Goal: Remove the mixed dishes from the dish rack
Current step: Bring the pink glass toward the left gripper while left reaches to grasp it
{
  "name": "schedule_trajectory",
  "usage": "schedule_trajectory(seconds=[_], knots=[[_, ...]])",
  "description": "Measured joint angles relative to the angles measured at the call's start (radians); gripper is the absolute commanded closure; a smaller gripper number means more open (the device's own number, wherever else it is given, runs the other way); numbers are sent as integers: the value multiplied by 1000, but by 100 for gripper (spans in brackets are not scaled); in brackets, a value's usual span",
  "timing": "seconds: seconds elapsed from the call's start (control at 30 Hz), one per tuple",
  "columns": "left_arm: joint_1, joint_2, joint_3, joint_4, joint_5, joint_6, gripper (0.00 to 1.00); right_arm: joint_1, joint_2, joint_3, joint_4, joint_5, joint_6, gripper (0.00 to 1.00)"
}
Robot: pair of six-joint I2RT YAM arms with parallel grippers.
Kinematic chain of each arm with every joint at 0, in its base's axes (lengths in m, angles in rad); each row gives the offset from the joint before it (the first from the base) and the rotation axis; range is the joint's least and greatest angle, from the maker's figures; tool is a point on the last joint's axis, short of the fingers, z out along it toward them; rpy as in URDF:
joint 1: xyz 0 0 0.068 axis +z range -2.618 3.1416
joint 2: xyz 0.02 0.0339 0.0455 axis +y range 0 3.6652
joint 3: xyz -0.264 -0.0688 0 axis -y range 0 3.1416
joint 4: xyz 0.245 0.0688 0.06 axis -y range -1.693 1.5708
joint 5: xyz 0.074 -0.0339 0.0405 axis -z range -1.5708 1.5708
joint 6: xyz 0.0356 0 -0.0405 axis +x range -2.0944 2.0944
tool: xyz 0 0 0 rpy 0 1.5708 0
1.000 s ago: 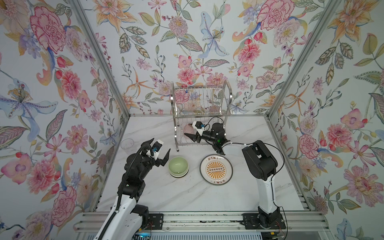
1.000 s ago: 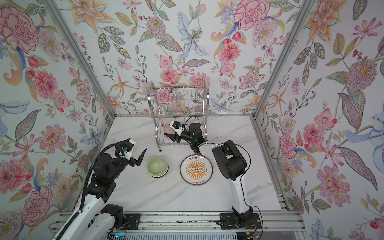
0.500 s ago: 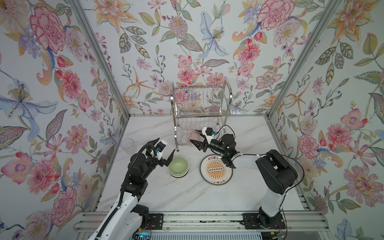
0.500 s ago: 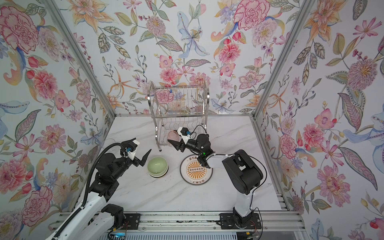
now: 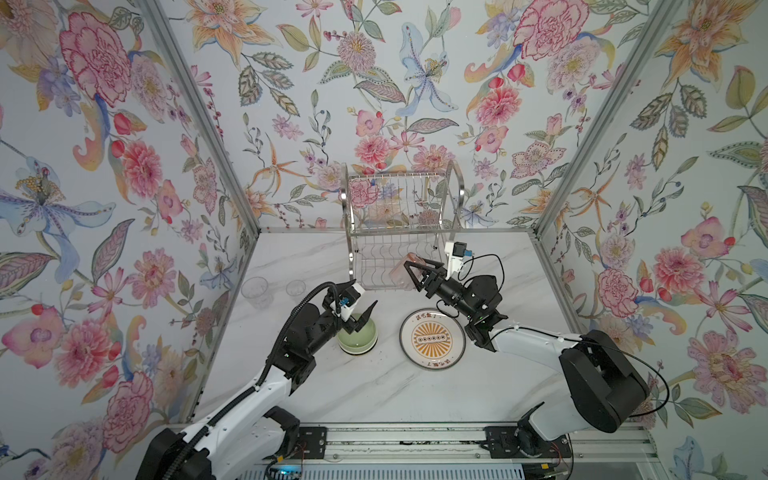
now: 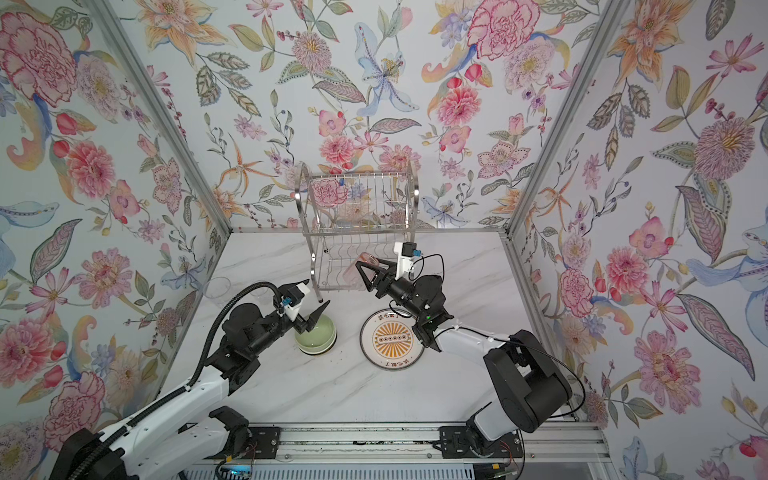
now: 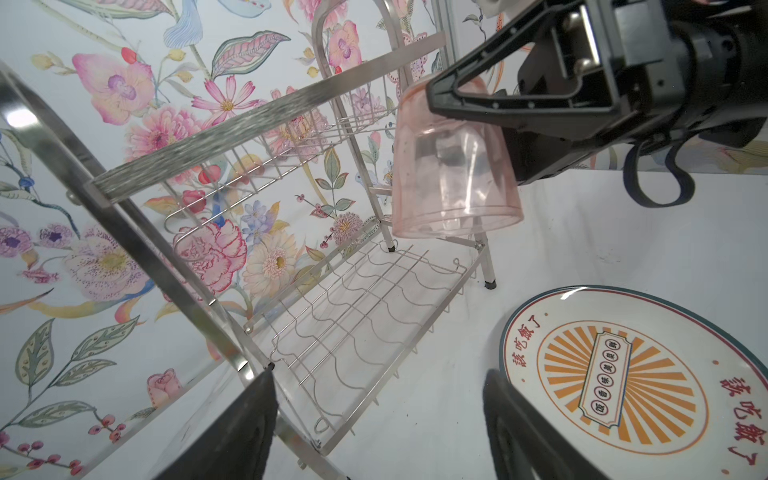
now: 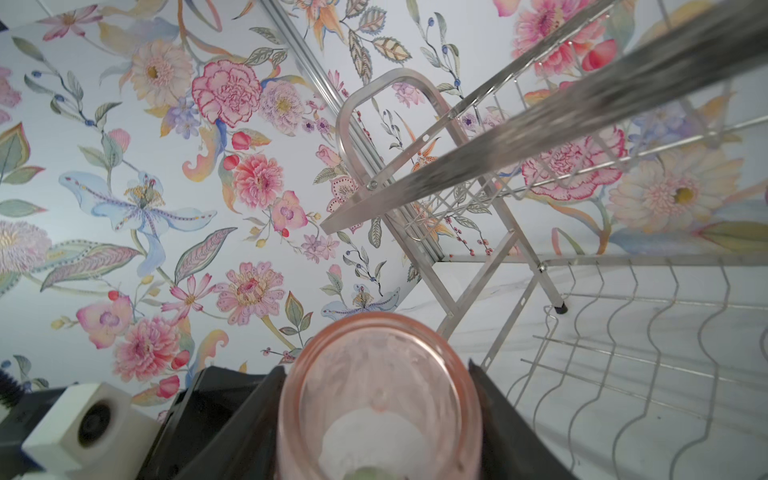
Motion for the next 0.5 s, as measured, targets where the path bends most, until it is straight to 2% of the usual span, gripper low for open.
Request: schedule_trajectory(seconds=[0.23, 0.5], knots=[[-98, 170, 0, 207, -43, -37, 40, -7, -1, -35, -39, 19, 233, 100], [-150, 344, 42, 333, -47, -56, 49, -7, -29, -89, -71, 30, 329, 100]])
